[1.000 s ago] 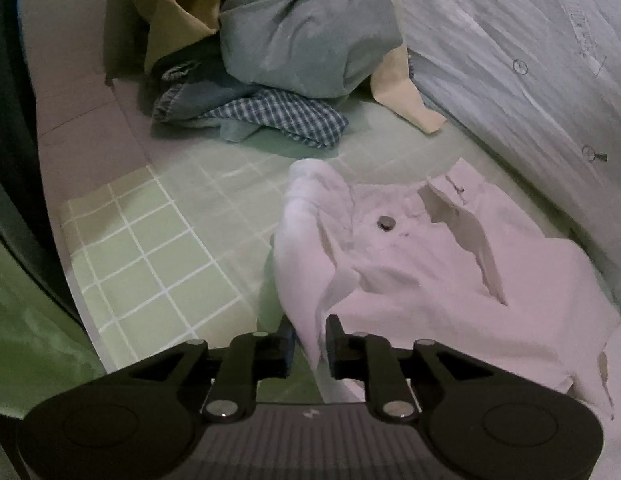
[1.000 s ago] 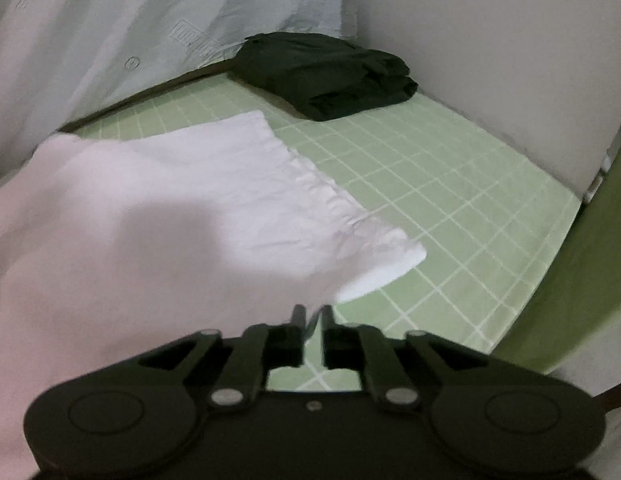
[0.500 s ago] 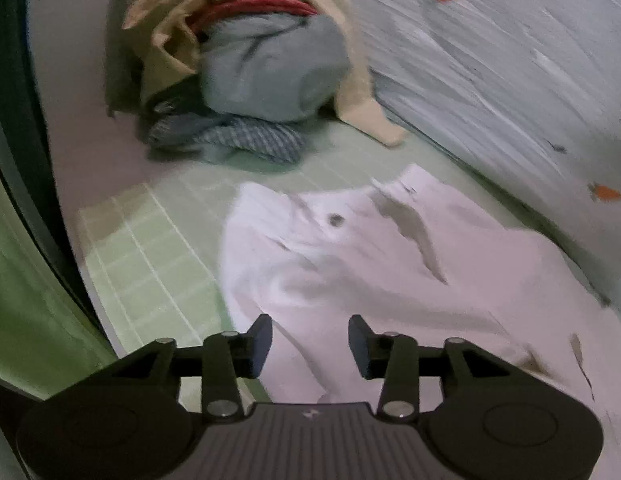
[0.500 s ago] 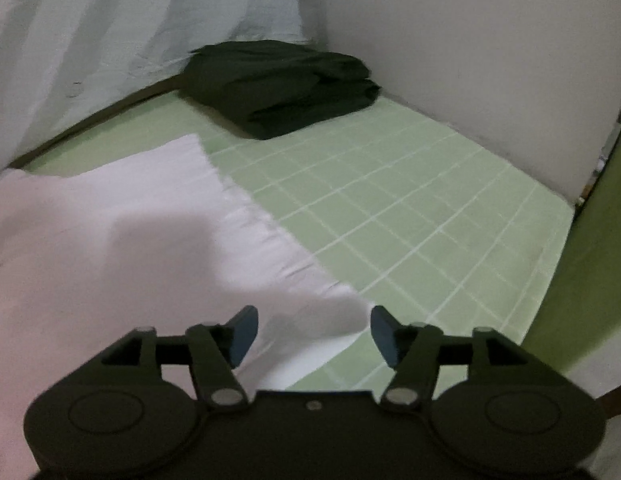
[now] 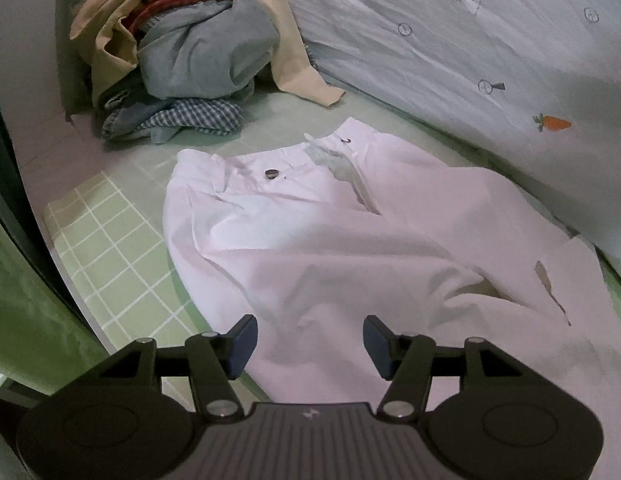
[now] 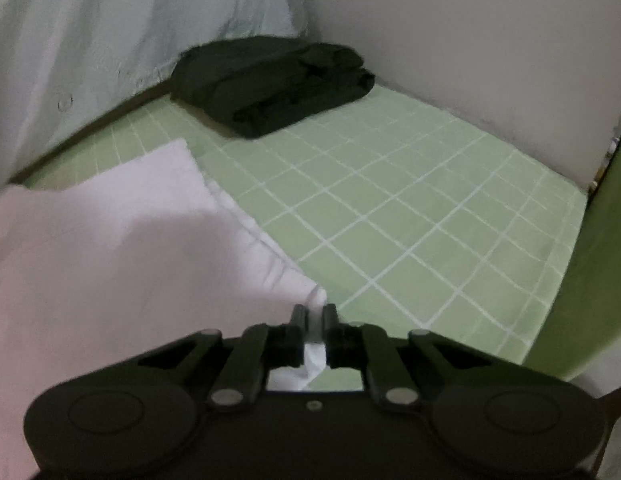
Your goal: Fold clothes
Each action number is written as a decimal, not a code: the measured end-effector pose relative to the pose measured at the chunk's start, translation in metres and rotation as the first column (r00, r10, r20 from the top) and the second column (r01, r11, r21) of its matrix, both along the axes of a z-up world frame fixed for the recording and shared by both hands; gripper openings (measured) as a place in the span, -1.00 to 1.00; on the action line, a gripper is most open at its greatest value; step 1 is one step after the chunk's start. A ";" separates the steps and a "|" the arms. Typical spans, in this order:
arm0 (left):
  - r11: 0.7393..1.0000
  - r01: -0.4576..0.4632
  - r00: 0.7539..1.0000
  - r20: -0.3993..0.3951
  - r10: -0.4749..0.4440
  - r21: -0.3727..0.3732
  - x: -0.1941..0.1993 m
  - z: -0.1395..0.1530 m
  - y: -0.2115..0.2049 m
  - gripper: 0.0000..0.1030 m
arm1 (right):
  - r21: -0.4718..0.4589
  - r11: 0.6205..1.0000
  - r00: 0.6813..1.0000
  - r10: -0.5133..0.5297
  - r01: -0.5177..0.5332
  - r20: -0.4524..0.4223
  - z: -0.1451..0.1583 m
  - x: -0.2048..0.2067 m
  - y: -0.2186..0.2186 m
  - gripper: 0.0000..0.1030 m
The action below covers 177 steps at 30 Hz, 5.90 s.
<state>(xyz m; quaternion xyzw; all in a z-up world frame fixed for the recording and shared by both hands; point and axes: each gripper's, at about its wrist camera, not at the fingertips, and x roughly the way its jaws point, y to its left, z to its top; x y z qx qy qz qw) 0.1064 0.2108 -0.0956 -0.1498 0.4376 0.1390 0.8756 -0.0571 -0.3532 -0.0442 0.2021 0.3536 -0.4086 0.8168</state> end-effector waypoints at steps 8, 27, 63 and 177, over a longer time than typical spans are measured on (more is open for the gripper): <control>1.000 0.024 1.000 -0.010 -0.024 0.002 0.009 -0.002 0.001 0.16 | -0.127 0.992 0.996 -0.002 -0.010 -0.089 0.015 -0.021 0.017 -0.85; 0.994 0.106 0.994 -0.008 -0.106 -0.007 0.048 -0.014 0.055 0.16 | -0.243 0.970 0.993 -0.014 -0.015 -0.118 0.033 0.051 0.093 0.75; 0.863 0.504 0.863 0.018 -0.504 -0.024 0.365 -0.101 0.091 0.28 | -0.216 0.976 0.945 -0.085 0.015 -0.317 -0.036 0.227 0.236 0.90; 0.962 0.273 0.897 -0.362 -0.255 0.000 0.192 -0.094 -0.052 1.00 | -0.324 0.942 0.987 0.122 -0.083 0.101 0.076 0.338 -0.026 0.11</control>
